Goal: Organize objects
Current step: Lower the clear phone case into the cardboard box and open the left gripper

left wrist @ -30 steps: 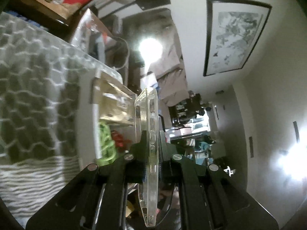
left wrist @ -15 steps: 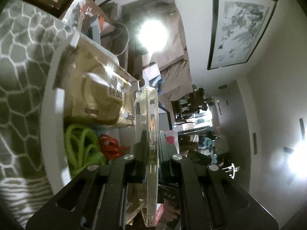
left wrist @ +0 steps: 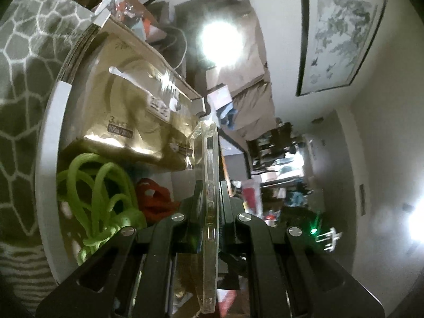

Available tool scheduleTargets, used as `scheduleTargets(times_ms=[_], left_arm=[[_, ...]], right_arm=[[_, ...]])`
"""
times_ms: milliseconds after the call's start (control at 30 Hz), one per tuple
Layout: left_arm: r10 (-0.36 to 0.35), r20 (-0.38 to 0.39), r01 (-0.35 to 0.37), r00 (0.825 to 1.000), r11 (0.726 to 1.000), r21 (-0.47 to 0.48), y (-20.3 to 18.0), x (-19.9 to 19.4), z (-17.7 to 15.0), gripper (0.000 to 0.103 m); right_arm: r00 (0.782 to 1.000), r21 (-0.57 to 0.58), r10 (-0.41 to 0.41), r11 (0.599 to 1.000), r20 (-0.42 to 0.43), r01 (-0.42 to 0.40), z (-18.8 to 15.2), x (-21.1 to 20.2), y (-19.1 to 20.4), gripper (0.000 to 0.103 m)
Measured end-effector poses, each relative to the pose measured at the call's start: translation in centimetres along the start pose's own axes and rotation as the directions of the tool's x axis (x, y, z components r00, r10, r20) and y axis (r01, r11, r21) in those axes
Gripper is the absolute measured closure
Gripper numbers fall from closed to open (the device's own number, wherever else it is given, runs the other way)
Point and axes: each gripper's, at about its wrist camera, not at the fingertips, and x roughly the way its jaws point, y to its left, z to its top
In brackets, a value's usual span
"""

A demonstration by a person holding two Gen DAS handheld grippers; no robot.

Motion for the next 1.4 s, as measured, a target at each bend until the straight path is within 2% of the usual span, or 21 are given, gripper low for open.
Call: scheduleTargets(times_ms=[100, 200, 333, 400, 533, 633, 733, 767, 867, 900, 1167, 1233, 1400], left_arm=[[0.128, -0.015, -0.126, 0.992, 0.99, 0.07, -1.0, 0.5, -0.8, 0.093], [0.228, -0.05, -0.219, 0.972, 0.965, 0.146, -2.1, 1.4, -1.7, 0.077], [0.238, -0.067, -0.22, 0.969, 0.954, 0.205, -3.8, 0.9, -2.5, 0.049], [0.267, -0.053, -0.249, 0.962, 0.942, 0.226, -4.4, 0.2, -2.8, 0.044], [0.26, -0.079, -0.236, 0.962, 0.943, 0.235, -5.2, -0.4, -2.6, 0.044], [0.315, -0.043, -0.295, 0.948, 0.922, 0.252, -5.6, -1.8, -2.4, 0.042], [0.319, -0.039, -0.295, 0.947, 0.911, 0.289, -6.5, -2.0, -2.7, 0.042], [0.331, -0.04, -0.305, 0.943, 0.904, 0.3, -6.6, -1.9, -2.7, 0.042], [0.408, -0.07, -0.365, 0.91, 0.871, 0.329, -6.4, -0.9, -3.3, 0.044], [0.418, -0.076, -0.37, 0.905, 0.865, 0.34, -6.3, -0.6, -3.5, 0.044], [0.462, -0.05, -0.4, 0.886, 0.814, 0.422, -6.9, 1.6, -4.1, 0.044], [0.459, -0.049, -0.397, 0.887, 0.812, 0.427, -7.0, 1.9, -4.1, 0.044], [0.455, -0.066, -0.4, 0.888, 0.836, 0.375, -6.2, 2.4, -4.2, 0.044]], right_arm=[[1.0, -0.003, 0.001, 1.0, -0.001, -0.001, -0.1, 0.1, 0.0, 0.063], [1.0, -0.003, -0.002, 1.0, -0.002, 0.002, -0.2, 0.1, 0.0, 0.063], [1.0, -0.005, -0.005, 1.0, -0.001, 0.005, -0.2, 0.1, 0.0, 0.063], [1.0, -0.005, -0.005, 1.0, -0.003, 0.005, -0.2, 0.1, 0.0, 0.063], [1.0, -0.009, -0.004, 1.0, -0.005, 0.004, -0.3, 0.2, 0.0, 0.063], [1.0, -0.009, -0.003, 1.0, -0.004, 0.003, -0.3, 0.2, 0.0, 0.063], [1.0, -0.009, -0.004, 1.0, -0.005, 0.004, -0.4, 0.3, 0.0, 0.063], [1.0, -0.011, -0.004, 1.0, -0.005, 0.004, -0.4, 0.3, 0.0, 0.063], [1.0, -0.012, -0.005, 1.0, -0.006, 0.005, -0.4, 0.4, 0.1, 0.063], [1.0, -0.014, -0.008, 1.0, -0.006, 0.007, -0.5, 0.4, 0.2, 0.063], [1.0, -0.021, -0.017, 1.0, -0.008, 0.017, -0.4, 0.3, 0.6, 0.064], [1.0, -0.02, -0.021, 1.0, -0.007, 0.021, -0.4, 0.3, 0.5, 0.065], [1.0, 0.009, -0.016, 1.0, 0.003, 0.016, -0.1, 0.0, -0.1, 0.066]])
